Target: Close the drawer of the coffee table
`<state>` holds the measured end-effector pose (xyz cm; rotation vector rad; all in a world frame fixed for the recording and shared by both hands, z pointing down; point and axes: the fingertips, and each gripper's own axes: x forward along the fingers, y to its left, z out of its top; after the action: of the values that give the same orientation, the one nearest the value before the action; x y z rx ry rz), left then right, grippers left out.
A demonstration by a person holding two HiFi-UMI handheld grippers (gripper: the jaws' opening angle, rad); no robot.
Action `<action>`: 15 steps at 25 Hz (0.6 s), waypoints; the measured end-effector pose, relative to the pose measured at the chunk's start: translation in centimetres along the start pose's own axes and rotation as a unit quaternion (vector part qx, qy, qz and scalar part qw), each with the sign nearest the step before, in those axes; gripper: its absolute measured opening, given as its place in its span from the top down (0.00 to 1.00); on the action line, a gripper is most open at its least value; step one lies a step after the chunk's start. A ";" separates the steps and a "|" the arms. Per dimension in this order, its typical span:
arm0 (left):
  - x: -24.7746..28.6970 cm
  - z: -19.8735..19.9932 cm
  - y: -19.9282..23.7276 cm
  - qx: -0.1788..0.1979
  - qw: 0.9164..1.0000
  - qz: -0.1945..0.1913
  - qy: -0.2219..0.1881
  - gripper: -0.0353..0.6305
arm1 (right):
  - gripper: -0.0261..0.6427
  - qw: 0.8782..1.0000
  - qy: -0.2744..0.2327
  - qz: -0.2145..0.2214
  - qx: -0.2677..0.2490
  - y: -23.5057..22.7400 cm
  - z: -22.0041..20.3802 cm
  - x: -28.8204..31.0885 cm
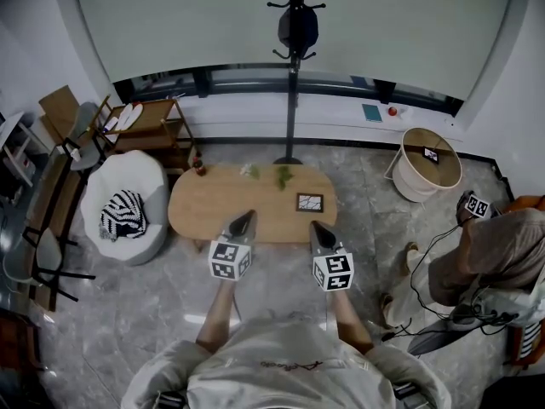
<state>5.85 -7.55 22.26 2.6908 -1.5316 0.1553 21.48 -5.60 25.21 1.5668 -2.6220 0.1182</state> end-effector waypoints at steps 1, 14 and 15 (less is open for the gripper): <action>0.3 0.2 0.0 -0.001 1.000 0.001 -0.001 0.95 | 0.95 1.000 0.001 0.002 0.000 -0.2 0.2 0.2; 3.3 0.8 0.4 -0.011 1.000 -0.001 0.006 0.95 | 0.95 1.000 0.014 0.010 0.001 -2.6 1.2 2.2; 3.3 0.7 0.4 -0.011 1.000 -0.001 0.006 0.95 | 0.95 1.000 0.015 0.011 0.001 -2.6 1.1 2.2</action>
<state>7.27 -10.66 21.94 2.6696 -1.5187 0.1540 22.71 -8.88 24.39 1.5240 -2.6181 0.1455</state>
